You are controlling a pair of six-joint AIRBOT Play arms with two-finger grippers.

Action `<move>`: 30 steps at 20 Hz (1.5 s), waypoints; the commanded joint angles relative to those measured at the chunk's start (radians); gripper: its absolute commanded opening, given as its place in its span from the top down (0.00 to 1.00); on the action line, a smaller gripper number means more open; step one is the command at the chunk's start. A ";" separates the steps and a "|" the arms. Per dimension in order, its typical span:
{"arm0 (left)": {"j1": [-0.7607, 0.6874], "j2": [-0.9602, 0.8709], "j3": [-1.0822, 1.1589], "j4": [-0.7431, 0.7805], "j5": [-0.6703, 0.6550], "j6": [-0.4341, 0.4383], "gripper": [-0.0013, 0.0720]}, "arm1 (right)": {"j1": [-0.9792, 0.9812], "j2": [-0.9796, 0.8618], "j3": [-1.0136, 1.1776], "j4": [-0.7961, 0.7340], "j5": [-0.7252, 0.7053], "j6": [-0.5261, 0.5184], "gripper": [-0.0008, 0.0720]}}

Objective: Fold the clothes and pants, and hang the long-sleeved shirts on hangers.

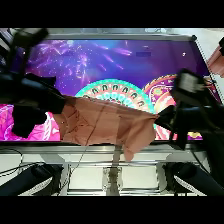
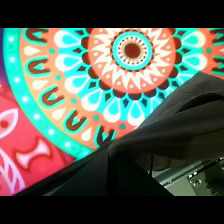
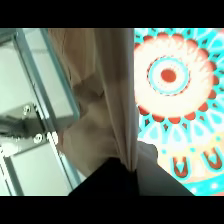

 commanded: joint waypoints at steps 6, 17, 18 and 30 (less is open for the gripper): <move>0.207 -0.245 -0.065 0.019 0.009 0.175 0.96 | -0.214 -0.331 0.007 -0.040 -0.095 -0.116 0.98; 0.286 -0.511 -0.066 0.061 0.720 0.331 0.96 | -0.360 -0.658 0.007 0.030 -0.732 -0.181 0.98; 0.286 -0.533 -0.066 0.061 0.750 0.355 0.96 | -0.360 -0.670 0.007 0.024 -0.780 -0.181 0.98; 0.286 -0.609 -0.081 0.086 0.720 0.740 0.96 | -0.360 -0.707 -0.035 0.051 -0.651 -0.237 0.98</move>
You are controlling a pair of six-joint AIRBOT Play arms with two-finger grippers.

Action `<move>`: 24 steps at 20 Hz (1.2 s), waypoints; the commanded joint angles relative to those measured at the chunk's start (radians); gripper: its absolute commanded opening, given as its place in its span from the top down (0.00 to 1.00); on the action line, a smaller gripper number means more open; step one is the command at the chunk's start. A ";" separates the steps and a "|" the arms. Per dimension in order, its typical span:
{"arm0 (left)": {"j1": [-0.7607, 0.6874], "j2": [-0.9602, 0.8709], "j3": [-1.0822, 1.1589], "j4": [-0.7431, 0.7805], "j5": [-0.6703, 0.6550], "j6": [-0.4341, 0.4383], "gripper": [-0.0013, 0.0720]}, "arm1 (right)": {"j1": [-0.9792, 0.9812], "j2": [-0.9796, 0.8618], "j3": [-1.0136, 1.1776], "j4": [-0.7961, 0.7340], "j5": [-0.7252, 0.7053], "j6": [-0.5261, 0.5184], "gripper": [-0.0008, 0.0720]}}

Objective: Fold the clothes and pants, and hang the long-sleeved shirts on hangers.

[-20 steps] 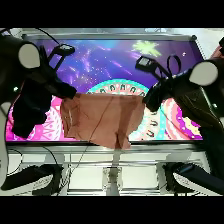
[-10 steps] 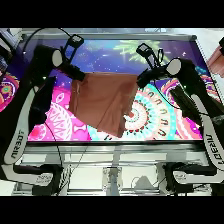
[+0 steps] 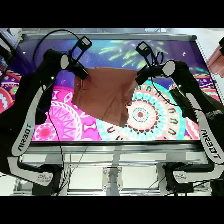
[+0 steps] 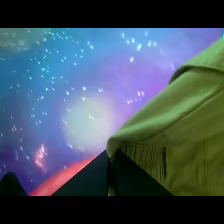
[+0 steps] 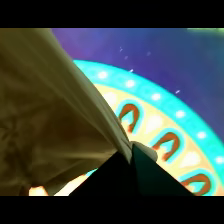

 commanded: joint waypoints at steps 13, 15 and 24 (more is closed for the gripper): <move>0.005 -0.018 -0.169 0.078 -0.379 0.234 0.96 | 0.091 0.186 -0.426 0.221 0.396 -0.019 0.98; 0.005 -0.018 -0.169 0.089 -0.390 0.234 0.96 | 0.154 0.185 -0.436 0.221 0.403 0.010 0.98; 0.006 0.002 -0.171 0.171 -0.453 0.234 0.83 | 0.281 0.184 -0.459 0.271 0.482 0.118 0.75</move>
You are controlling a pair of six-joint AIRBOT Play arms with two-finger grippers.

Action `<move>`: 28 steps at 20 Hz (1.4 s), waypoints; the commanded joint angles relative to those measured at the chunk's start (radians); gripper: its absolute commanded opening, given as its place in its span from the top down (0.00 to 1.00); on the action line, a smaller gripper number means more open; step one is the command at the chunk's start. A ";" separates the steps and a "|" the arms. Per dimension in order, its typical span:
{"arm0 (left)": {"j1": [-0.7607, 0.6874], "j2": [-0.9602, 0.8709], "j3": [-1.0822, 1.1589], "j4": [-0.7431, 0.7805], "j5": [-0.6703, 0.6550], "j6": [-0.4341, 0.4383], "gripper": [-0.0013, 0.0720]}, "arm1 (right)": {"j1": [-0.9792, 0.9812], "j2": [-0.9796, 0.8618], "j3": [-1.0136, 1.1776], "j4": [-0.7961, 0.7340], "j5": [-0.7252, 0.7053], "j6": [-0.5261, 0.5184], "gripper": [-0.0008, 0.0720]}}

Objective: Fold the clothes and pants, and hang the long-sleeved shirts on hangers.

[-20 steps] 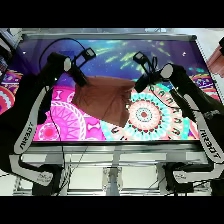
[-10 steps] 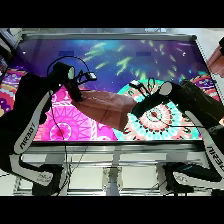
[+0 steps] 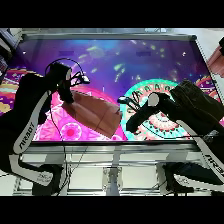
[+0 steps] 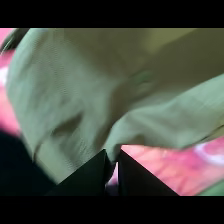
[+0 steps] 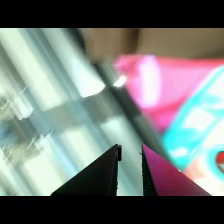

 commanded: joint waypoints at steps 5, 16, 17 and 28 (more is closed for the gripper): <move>0.007 0.078 0.000 0.043 -0.004 -0.001 0.77 | 0.018 0.005 0.003 0.125 0.047 0.031 0.67; 0.183 0.303 0.000 -0.036 -0.030 -0.119 0.56 | -0.236 0.004 -0.031 0.338 -0.090 0.056 0.13; 0.206 0.322 0.000 -0.036 -0.038 -0.153 0.56 | -0.240 0.003 -0.053 0.376 -0.156 0.057 0.06; 0.426 0.421 -0.001 -0.167 -0.172 -0.380 0.14 | -0.170 -0.219 -0.107 0.692 -0.493 0.067 0.02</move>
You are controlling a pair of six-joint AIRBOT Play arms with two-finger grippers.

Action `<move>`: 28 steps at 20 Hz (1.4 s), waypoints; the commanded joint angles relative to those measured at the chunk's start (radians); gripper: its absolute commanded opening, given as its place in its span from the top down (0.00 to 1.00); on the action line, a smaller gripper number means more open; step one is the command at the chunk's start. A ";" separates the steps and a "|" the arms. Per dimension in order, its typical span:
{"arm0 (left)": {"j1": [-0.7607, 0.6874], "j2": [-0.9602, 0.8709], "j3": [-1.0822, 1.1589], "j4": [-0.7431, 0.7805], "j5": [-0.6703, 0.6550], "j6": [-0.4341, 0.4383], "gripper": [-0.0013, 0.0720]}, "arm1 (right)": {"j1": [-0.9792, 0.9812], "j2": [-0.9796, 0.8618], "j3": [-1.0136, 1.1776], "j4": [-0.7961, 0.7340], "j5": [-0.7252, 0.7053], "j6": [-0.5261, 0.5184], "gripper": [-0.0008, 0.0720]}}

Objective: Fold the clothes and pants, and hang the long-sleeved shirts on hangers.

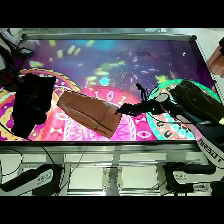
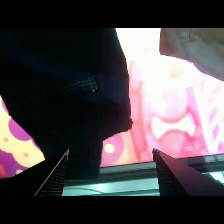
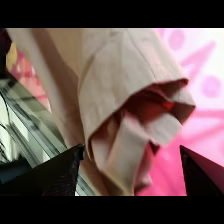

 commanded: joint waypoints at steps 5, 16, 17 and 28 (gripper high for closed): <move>0.053 0.010 0.000 -0.083 -0.024 -0.028 0.14 | 0.116 -0.089 0.018 0.153 -0.190 0.003 0.03; 0.053 0.008 0.000 -0.083 -0.024 -0.028 0.14 | 0.172 -0.294 0.209 0.160 -0.067 0.191 0.79; 0.053 0.006 0.000 -0.083 -0.024 -0.028 0.14 | 0.172 -0.294 0.209 0.158 -0.063 0.191 0.92; 0.053 0.006 0.000 -0.083 -0.024 -0.028 0.14 | -0.123 -0.124 0.619 -0.254 0.254 0.366 0.98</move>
